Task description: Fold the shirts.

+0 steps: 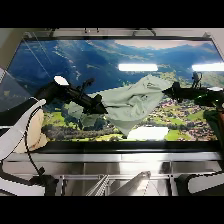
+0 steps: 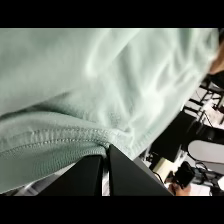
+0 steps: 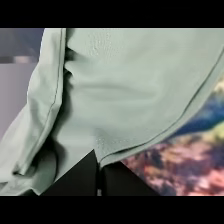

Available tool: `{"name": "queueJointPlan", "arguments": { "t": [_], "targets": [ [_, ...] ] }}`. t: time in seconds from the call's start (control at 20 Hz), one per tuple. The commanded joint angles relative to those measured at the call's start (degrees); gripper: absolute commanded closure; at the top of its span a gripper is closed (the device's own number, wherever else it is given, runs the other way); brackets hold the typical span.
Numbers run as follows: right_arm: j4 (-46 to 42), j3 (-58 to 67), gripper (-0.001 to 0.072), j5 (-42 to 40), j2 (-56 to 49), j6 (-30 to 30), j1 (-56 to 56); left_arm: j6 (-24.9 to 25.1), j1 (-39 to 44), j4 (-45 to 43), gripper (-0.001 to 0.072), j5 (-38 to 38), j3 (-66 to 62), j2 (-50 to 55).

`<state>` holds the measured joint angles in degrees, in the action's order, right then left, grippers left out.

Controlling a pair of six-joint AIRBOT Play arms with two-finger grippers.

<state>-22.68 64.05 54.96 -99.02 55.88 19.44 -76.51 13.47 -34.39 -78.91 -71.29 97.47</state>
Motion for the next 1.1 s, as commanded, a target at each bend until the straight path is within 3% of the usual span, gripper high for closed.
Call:
{"name": "queueJointPlan", "arguments": {
  "t": [0.0,0.25,0.3,0.35,0.4,0.7,1.05],
  "targets": [
    [-7.6,0.0,0.0695,2.2,0.9,2.0,1.6,0.1,-1.0,-0.1,0.0674,-3.8,0.0,0.0],
    [-8.7,0.0,0.0695,4.4,0.9,2.0,-1.7,0.2,3.1,-0.2,0.0675,5.7,0.0,0.0],
    [-8.7,0.0,0.0695,4.4,0.9,1.9,-2.6,0.4,3.8,-0.4,0.0634,6.7,0.0,0.0],
    [-8.7,0.0,0.0695,4.2,0.9,1.5,-3.3,0.6,4.4,-0.6,0.0438,7.4,0.0,0.0],
    [-8.7,0.0,0.0695,4.2,0.9,1.1,-4.0,0.6,4.8,-0.6,0.0349,7.8,0.0,0.0],
    [-8.6,0.0,0.0695,4.3,0.9,1.2,-5.2,0.6,4.8,-0.8,0.0342,8.0,0.0,0.0],
    [-8.7,0.0,0.0695,5.6,0.9,1.1,-5.1,-1.8,1.5,-5.1,0.0341,-5.7,0.0,0.0]
  ]
}}
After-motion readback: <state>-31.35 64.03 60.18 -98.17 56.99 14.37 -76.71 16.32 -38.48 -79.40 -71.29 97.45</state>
